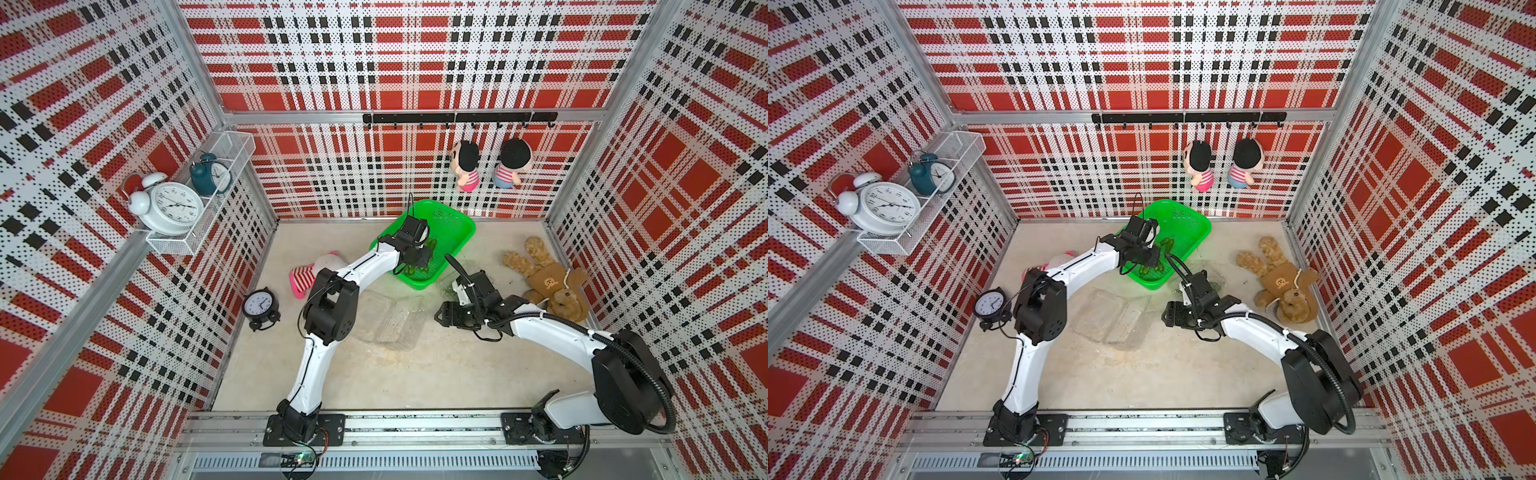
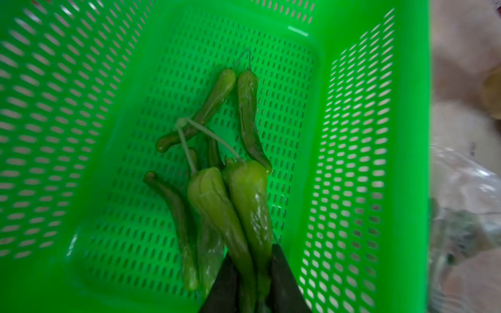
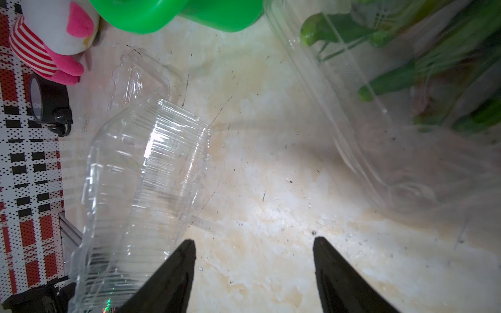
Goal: Take small green peppers out of containers
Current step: Place the green pepper in the basket.
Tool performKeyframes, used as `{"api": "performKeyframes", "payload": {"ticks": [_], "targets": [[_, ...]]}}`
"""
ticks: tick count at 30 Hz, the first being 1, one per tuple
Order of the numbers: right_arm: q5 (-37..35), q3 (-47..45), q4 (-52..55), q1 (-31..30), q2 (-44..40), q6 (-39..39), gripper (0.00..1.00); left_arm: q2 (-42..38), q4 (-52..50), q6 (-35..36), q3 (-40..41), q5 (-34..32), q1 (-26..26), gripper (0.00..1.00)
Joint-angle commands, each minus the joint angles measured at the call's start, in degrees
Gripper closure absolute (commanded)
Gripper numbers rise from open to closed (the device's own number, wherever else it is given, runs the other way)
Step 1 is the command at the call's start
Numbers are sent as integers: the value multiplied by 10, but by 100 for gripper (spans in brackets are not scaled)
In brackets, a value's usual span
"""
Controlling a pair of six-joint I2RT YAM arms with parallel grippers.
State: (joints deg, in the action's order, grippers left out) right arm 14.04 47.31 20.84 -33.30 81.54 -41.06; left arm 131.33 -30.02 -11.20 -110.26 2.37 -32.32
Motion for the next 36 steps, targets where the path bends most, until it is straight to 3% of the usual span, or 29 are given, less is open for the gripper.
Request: {"api": "performKeyframes", "payload": {"ticks": [1, 4, 7, 12, 17, 22, 27, 31, 36], "targets": [[-14, -4, 22, 3, -24, -10, 28, 38, 25, -21, -40, 24, 10, 73], [-19, -1, 35, 3, -30, -12, 28, 55, 15, -28, -66, 33, 16, 34], [-24, 0, 40, 2, -39, -15, 28, 44, 3, -28, -79, 15, 18, 1], [-50, 18, 65, 3, -60, 1, 28, -5, -51, -32, -96, -26, 18, 1], [-93, 75, 92, 3, -105, 34, 26, -118, -94, -34, -32, -69, 2, 0], [-76, 107, 87, 9, -90, 57, 24, -252, -139, -30, 103, -89, -63, 11], [-89, 110, 82, 11, -78, 54, 24, -377, -138, -92, 268, -73, -136, 23], [-87, 94, 63, 28, -96, 17, 23, -432, -109, -120, 354, -36, -161, 34], [-77, 80, 50, 30, -92, -20, 23, -444, -98, -102, 425, -32, -162, 42]]}}
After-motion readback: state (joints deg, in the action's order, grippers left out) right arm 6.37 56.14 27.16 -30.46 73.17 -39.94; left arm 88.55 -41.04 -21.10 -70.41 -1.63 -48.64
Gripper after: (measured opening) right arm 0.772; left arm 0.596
